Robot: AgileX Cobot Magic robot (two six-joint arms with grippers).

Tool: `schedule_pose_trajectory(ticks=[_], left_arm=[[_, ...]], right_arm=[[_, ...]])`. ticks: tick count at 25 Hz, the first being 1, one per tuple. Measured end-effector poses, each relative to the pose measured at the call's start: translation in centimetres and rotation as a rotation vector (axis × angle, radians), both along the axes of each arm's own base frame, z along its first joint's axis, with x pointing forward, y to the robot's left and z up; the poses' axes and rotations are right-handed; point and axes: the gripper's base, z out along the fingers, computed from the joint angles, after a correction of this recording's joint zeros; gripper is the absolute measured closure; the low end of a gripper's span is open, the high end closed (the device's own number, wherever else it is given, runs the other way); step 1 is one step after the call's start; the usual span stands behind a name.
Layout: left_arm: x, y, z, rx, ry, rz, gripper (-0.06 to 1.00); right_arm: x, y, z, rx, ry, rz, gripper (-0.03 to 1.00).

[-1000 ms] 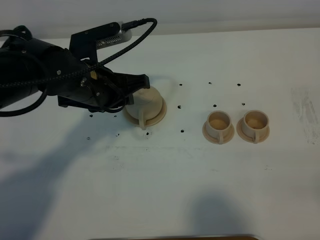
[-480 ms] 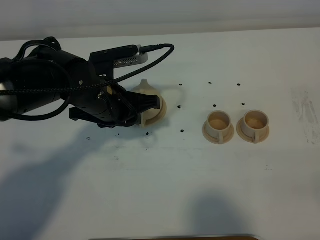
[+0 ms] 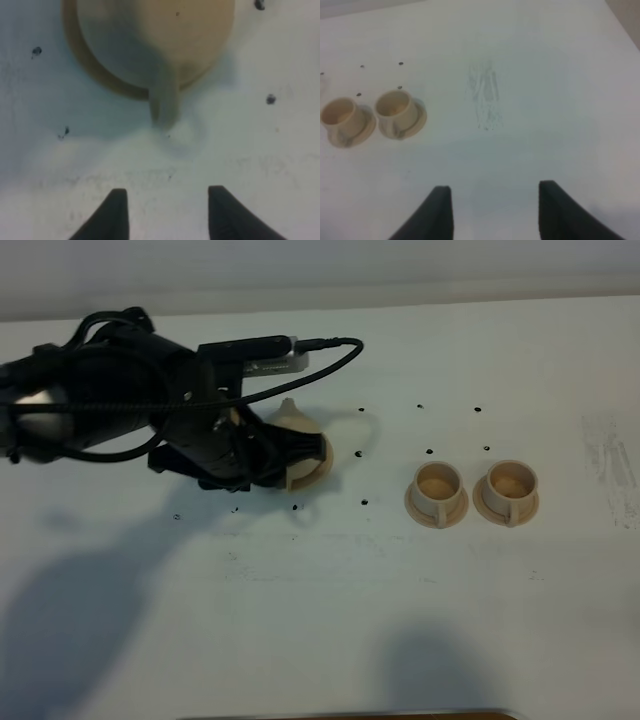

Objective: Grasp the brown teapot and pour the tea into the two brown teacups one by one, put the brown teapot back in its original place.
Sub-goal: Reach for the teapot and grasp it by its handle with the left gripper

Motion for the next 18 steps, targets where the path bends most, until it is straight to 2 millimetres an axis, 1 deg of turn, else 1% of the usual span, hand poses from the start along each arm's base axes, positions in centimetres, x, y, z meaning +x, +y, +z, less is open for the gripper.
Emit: schedule_pose_trajectory(ticks=[3, 6, 14, 18], left_arm=[[0.6, -0.4, 0.1, -0.004, -0.01, -0.003, 0.52], [0.9, -0.5, 0.0, -0.001, -0.008, -0.007, 0.51], [1.4, -0.7, -1.9, 0.024, 0.03, -0.004, 0.5], [1.7, -0.4, -2.2, 0.031, 0.029, 0.002, 0.5]], right_arm=[[0.0, 0.0, 0.0, 0.0, 0.0, 0.0, 0.56], [0.0, 0.0, 0.0, 0.0, 0.0, 0.0, 0.56], [0.0, 0.0, 0.0, 0.0, 0.0, 0.0, 0.56], [0.0, 0.0, 0.0, 0.0, 0.0, 0.0, 0.56]])
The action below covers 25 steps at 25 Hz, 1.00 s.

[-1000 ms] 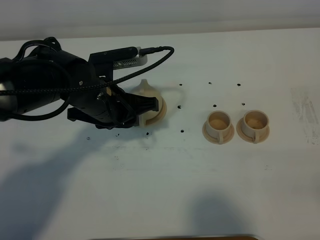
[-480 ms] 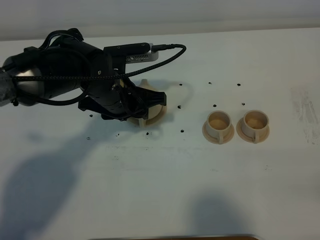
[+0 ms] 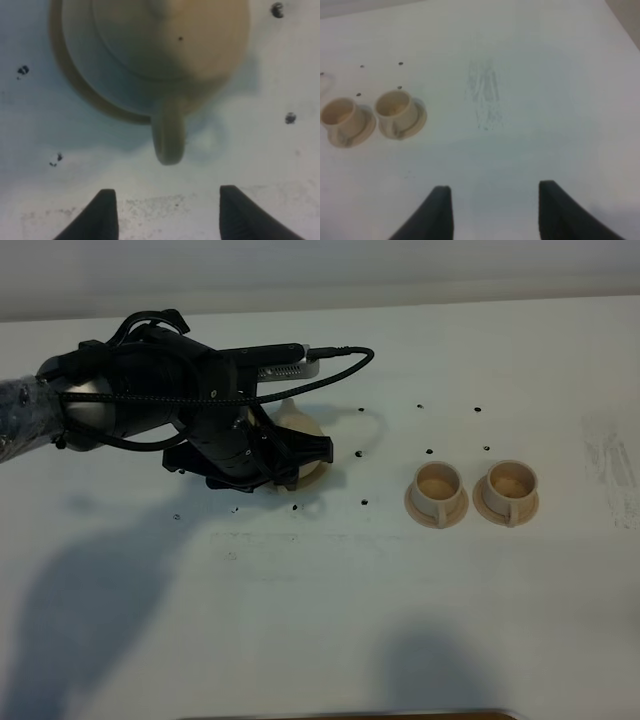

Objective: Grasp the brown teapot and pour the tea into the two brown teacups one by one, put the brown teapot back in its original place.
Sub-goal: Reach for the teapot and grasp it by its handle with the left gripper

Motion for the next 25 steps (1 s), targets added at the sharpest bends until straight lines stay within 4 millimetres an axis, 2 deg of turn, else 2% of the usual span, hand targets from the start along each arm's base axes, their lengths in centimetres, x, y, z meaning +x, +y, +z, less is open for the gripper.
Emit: schedule_pose_trajectory(ticks=[7, 16, 25], left_arm=[[0.7, 0.6, -0.4, 0.005, -0.014, 0.014, 0.5], [2.3, -0.4, -0.9, -0.005, -0.032, 0.014, 0.5], [2.4, -0.8, -1.3, -0.001, -0.025, 0.005, 0.51]], right_arm=[[0.0, 0.0, 0.0, 0.0, 0.0, 0.0, 0.56], [0.0, 0.0, 0.0, 0.0, 0.0, 0.0, 0.56], [0.0, 0.0, 0.0, 0.0, 0.0, 0.0, 0.56]])
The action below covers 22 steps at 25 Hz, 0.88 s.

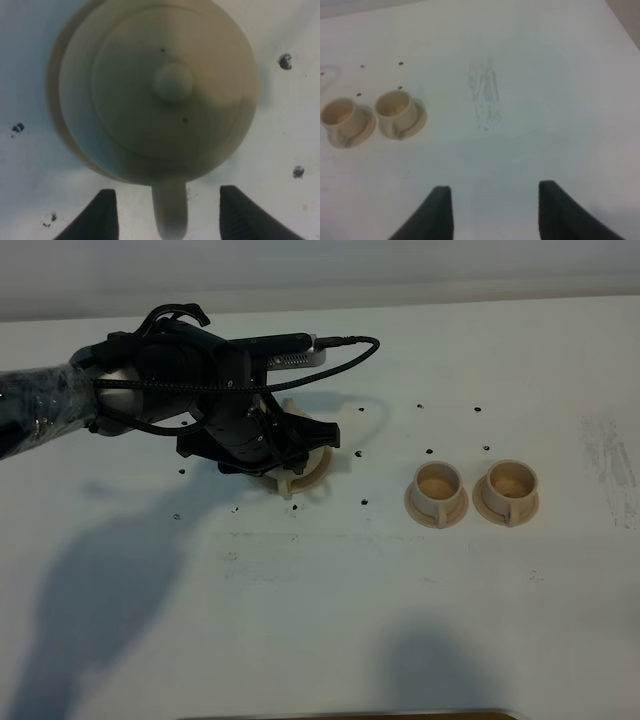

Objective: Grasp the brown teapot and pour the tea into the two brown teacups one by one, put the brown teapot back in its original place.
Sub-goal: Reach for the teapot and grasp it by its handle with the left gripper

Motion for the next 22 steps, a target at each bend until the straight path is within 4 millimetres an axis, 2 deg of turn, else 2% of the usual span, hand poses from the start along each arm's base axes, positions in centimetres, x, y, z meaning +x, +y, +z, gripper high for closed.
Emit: schedule_pose_trajectory(ticks=[7, 14, 19, 22], left_arm=[[-0.1, -0.2, -0.1, 0.001, 0.001, -0.005, 0.57], [0.0, -0.2, -1.3, 0.017, 0.028, -0.005, 0.6], [0.1, -0.3, -1.2, 0.013, 0.02, -0.005, 0.6], [0.2, -0.3, -1.1, 0.013, 0.016, -0.007, 0.65]], right_arm=[[0.0, 0.0, 0.0, 0.0, 0.0, 0.0, 0.56], [0.0, 0.0, 0.0, 0.0, 0.0, 0.0, 0.56], [0.0, 0.0, 0.0, 0.0, 0.0, 0.0, 0.56], [0.0, 0.0, 0.0, 0.0, 0.0, 0.0, 0.56]])
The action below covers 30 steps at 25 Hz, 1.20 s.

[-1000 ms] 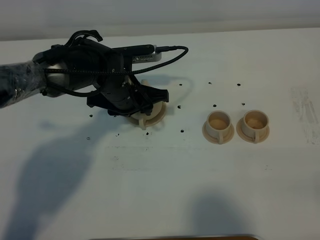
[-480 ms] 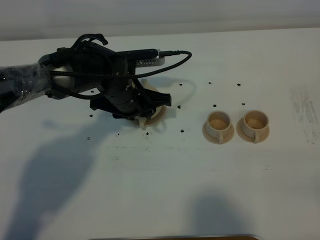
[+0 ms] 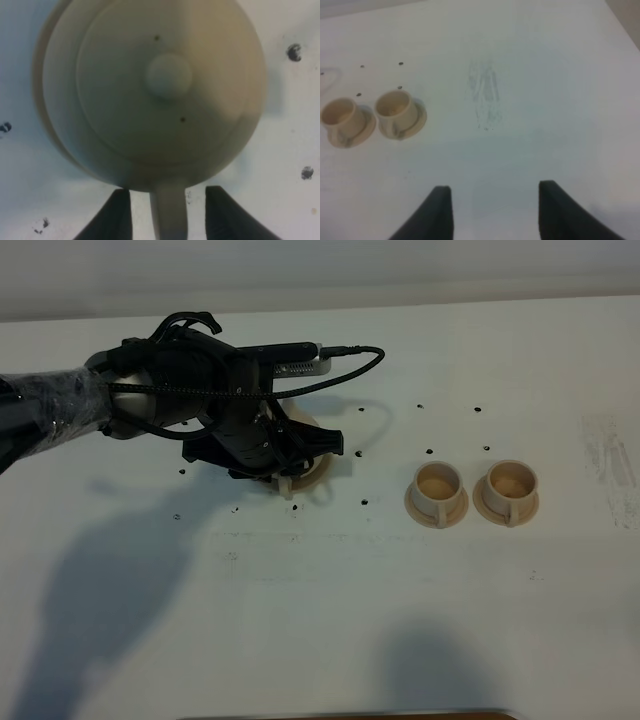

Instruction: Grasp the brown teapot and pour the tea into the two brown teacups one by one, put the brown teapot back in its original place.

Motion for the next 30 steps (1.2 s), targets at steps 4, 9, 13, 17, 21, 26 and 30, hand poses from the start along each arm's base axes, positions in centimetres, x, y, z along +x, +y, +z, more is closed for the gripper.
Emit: schedule_pose_trajectory(ticks=[4, 9, 13, 17, 21, 26, 30], left_arm=[[0.0, 0.0, -0.3, 0.006, 0.008, -0.001, 0.85], [0.0, -0.1, -0.4, 0.019, 0.004, -0.033, 0.86], [0.0, -0.1, -0.4, 0.03, 0.001, -0.07, 0.86], [0.1, 0.0, -0.2, 0.055, -0.01, -0.137, 0.86], [0.1, 0.1, 0.4, 0.081, -0.036, -0.193, 0.86], [0.0, 0.3, 1.9, 0.084, -0.068, -0.235, 0.86], [-0.4, 0.4, 3.2, 0.104, -0.093, -0.321, 0.86]], right_arm=[[0.0, 0.0, 0.0, 0.0, 0.0, 0.0, 0.56], [0.0, 0.0, 0.0, 0.0, 0.0, 0.0, 0.56], [0.0, 0.0, 0.0, 0.0, 0.0, 0.0, 0.56], [0.0, 0.0, 0.0, 0.0, 0.0, 0.0, 0.56], [0.0, 0.0, 0.0, 0.0, 0.0, 0.0, 0.56], [0.0, 0.0, 0.0, 0.0, 0.0, 0.0, 0.56], [0.0, 0.0, 0.0, 0.0, 0.0, 0.0, 0.56]])
